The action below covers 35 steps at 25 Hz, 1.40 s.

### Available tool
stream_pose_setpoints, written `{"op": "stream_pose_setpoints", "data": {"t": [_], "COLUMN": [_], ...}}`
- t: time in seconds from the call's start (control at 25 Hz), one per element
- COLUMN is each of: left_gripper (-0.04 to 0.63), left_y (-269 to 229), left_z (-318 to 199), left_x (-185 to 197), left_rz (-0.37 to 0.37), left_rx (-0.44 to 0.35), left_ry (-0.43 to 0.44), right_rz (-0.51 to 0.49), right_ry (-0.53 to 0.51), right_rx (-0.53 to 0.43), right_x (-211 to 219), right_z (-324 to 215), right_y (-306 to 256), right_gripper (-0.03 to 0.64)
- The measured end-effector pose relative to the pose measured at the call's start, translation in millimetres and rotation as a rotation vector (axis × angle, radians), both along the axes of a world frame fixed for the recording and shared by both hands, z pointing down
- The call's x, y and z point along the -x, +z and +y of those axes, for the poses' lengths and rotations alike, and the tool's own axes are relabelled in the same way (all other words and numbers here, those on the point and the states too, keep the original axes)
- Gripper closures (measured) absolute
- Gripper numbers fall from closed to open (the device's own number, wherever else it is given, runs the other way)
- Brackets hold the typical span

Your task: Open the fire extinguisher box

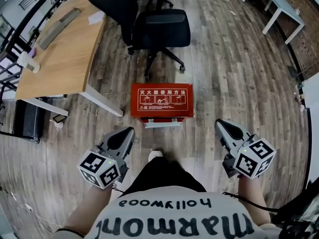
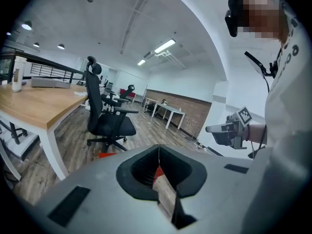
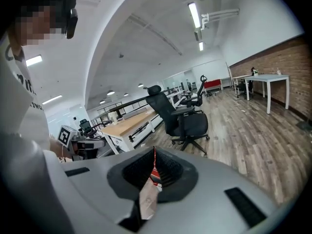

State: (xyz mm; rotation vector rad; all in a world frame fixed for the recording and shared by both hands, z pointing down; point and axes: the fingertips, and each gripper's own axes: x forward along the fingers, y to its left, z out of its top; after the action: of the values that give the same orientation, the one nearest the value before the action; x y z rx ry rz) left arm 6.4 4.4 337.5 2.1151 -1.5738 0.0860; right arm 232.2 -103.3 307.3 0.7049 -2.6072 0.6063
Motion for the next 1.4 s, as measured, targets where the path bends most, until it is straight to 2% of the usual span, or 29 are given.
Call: {"op": "stream_pose_setpoints", "data": {"t": [0.24, 0.4, 0.6, 0.72, 0.96, 1.08, 1.24, 1.32, 1.4], "left_gripper": [0.588, 0.588, 0.588, 0.588, 0.588, 0.588, 0.588, 0.588, 0.588], "left_y": [7.4, 18.6, 50.6, 69.1, 114.4, 148.5, 203.4, 227.1, 246.2], "left_z": [-30.2, -44.9, -44.7, -38.3, -21.4, -12.1, -6.4, -7.3, -11.6], "left_x": [20.9, 40.3, 50.3, 51.0, 39.5, 35.7, 31.9, 30.7, 31.0], "left_rz": [0.023, 0.036, 0.046, 0.073, 0.119, 0.132, 0.146, 0.179, 0.24], "left_rx": [0.008, 0.019, 0.069, 0.106, 0.174, 0.203, 0.248, 0.227, 0.156], "left_ry": [0.063, 0.073, 0.11, 0.104, 0.023, -0.065, -0.19, -0.25, -0.312], "right_rz": [0.021, 0.042, 0.074, 0.1, 0.126, 0.104, 0.09, 0.12, 0.159], "right_ry": [0.027, 0.034, 0.025, -0.003, -0.075, -0.136, -0.232, -0.282, -0.333], "right_rx": [0.023, 0.02, -0.005, 0.035, 0.125, 0.149, 0.132, 0.129, 0.132], "right_x": [25.3, 49.1, 74.1, 81.1, 81.8, 82.1, 81.3, 78.5, 75.3], "right_z": [-12.6, -25.7, -32.7, -27.7, -24.7, -28.0, -30.4, -26.5, -21.6], "right_y": [5.7, 13.0, 29.1, 47.8, 85.7, 101.3, 122.9, 137.7, 153.7], "right_gripper": [0.606, 0.606, 0.606, 0.606, 0.606, 0.606, 0.606, 0.606, 0.604]}}
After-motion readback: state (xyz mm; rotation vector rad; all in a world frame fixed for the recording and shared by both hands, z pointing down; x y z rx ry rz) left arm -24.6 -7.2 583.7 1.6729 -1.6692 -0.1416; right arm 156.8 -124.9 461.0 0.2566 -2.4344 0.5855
